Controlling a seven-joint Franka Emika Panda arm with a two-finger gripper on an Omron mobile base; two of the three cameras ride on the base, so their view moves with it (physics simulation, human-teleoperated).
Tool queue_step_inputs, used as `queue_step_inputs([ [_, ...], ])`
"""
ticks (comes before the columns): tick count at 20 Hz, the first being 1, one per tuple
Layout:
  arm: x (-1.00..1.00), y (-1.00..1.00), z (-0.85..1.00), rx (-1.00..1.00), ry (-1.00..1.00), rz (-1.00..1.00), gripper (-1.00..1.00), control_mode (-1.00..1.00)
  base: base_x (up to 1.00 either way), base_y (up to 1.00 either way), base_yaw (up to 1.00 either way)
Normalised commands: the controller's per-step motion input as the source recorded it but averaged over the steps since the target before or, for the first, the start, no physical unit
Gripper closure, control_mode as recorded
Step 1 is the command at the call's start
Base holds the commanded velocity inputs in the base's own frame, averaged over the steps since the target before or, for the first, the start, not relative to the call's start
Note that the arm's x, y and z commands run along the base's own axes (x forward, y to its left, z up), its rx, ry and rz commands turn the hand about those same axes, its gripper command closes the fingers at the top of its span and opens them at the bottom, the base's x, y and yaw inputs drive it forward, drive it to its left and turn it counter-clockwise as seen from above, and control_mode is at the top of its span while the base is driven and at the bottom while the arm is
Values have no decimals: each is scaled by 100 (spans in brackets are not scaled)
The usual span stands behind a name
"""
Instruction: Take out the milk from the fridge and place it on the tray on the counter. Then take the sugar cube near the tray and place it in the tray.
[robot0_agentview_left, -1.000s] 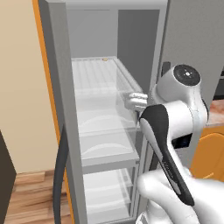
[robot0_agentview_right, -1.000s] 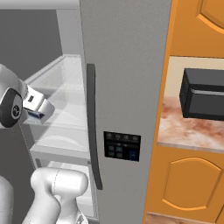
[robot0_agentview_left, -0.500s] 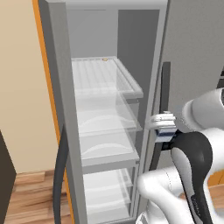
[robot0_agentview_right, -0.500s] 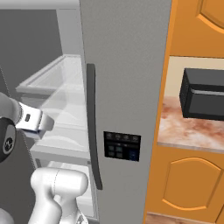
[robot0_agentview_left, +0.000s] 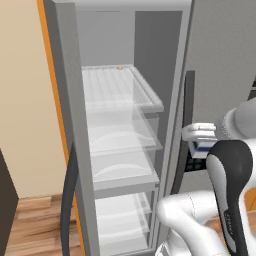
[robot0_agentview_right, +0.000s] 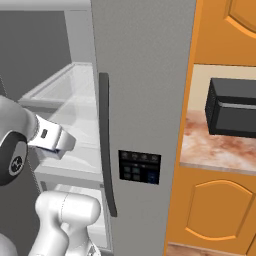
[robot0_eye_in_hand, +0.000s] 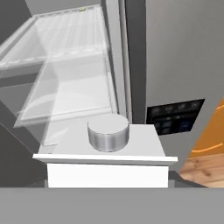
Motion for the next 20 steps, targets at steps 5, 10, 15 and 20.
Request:
queue_step_inputs([
  [5, -17, -44, 26, 2, 0, 0, 100, -100, 0, 0, 0],
  [10, -18, -9, 0, 0, 0, 0, 100, 100, -36, 0, 0],
  [15, 0, 0, 0, 0, 0, 0, 100, 100, -100, -19, -1],
  [20, 0, 0, 0, 0, 0, 0, 100, 100, -99, -56, -14],
])
